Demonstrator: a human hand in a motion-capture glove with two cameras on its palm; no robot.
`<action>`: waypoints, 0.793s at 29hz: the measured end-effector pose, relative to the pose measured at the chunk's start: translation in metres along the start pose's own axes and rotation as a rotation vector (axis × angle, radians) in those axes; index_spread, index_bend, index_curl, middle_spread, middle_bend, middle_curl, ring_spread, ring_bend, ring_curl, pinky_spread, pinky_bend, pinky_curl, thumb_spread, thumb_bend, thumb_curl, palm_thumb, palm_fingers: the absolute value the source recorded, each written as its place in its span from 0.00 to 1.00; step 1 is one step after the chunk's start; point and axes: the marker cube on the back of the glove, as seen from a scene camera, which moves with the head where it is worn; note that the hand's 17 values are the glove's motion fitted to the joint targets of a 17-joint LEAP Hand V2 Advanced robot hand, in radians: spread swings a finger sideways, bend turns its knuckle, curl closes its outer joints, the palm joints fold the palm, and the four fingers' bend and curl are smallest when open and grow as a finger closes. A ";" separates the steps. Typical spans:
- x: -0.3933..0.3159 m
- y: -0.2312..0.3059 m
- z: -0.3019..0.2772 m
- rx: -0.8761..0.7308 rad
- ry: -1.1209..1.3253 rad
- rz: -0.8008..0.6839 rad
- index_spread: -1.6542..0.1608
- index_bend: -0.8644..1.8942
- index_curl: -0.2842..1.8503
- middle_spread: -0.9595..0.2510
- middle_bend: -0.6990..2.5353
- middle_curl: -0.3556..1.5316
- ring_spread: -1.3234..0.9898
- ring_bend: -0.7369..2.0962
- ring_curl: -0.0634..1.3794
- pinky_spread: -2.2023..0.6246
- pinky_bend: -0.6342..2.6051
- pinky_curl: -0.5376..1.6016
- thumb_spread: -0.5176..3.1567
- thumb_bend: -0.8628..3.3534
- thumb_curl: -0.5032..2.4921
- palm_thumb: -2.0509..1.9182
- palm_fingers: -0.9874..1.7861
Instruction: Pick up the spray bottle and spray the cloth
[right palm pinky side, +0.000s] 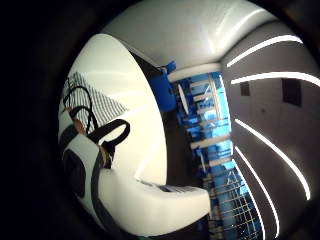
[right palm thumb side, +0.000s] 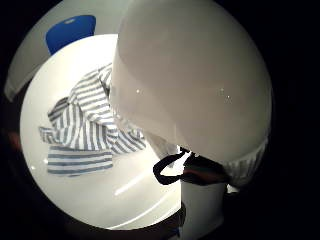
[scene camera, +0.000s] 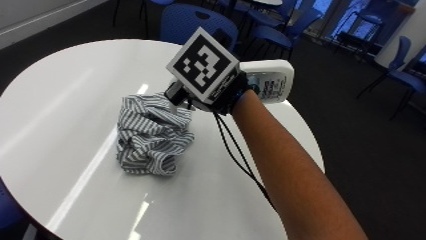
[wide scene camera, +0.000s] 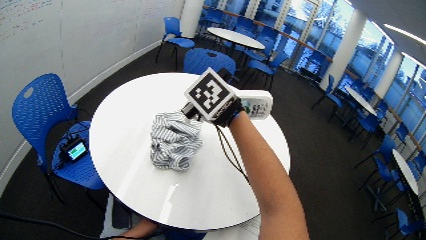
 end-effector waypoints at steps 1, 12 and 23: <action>-0.005 0.000 0.002 0.000 0.006 -0.022 0.75 0.37 0.35 0.60 0.43 0.48 0.48 0.55 0.36 0.66 0.35 0.43 0.38 0.20 0.38 0.72 0.85; -0.031 0.002 0.012 0.000 0.009 -0.108 0.75 0.37 0.36 0.60 0.43 0.48 0.48 0.55 0.36 0.66 0.35 0.43 0.38 0.20 0.39 0.72 0.85; 0.024 0.017 0.000 -0.003 -0.036 0.045 0.75 0.37 0.36 0.60 0.43 0.48 0.48 0.55 0.36 0.66 0.35 0.43 0.38 0.20 0.39 0.71 0.85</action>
